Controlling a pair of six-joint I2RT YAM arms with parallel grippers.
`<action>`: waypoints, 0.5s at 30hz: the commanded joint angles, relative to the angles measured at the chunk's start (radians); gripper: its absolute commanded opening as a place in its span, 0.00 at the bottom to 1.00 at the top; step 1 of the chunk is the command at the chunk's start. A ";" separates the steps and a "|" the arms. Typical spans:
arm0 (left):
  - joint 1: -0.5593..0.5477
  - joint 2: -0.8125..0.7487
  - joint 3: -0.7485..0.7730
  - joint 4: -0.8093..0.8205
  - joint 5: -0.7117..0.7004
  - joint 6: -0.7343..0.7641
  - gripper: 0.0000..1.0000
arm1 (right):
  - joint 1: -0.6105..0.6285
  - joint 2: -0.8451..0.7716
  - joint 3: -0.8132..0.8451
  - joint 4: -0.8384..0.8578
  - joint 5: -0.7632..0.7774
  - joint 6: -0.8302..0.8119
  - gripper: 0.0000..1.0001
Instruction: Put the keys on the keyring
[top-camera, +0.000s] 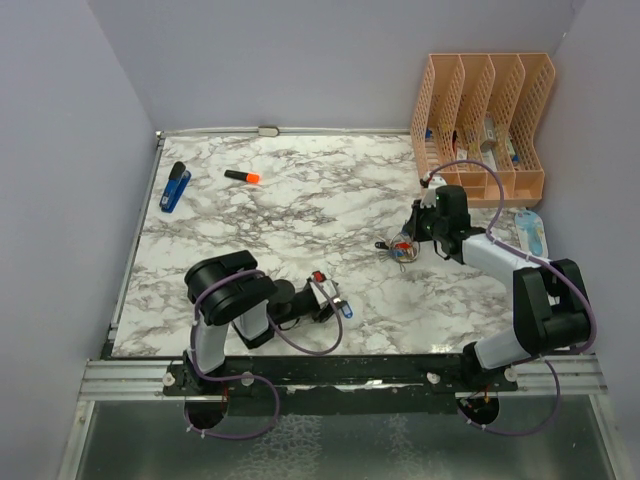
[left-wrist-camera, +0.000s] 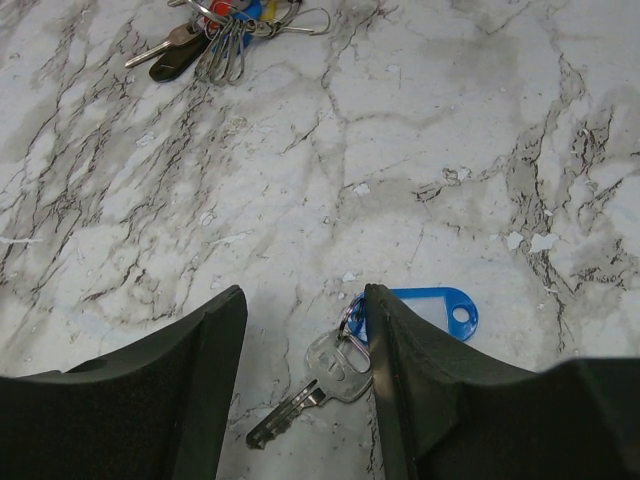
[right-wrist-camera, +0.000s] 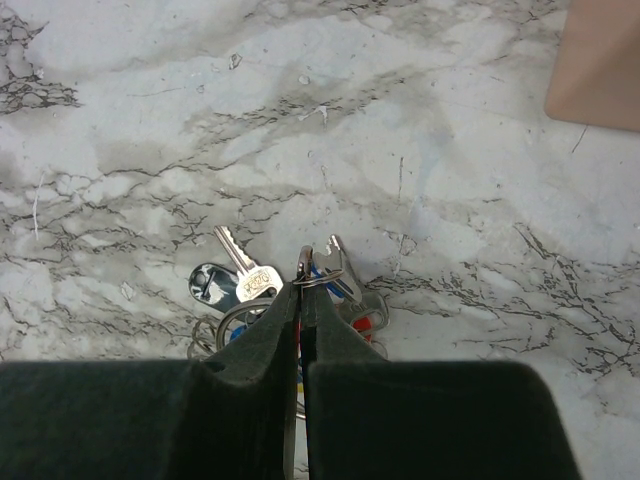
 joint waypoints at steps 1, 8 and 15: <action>-0.006 0.044 0.021 0.248 -0.022 -0.003 0.51 | -0.006 0.005 -0.011 0.035 -0.008 -0.004 0.01; -0.006 0.049 0.026 0.247 -0.023 -0.008 0.44 | -0.006 0.006 -0.017 0.041 -0.011 -0.003 0.01; -0.006 0.048 0.027 0.247 -0.025 -0.007 0.33 | -0.006 0.006 -0.015 0.039 -0.012 -0.005 0.01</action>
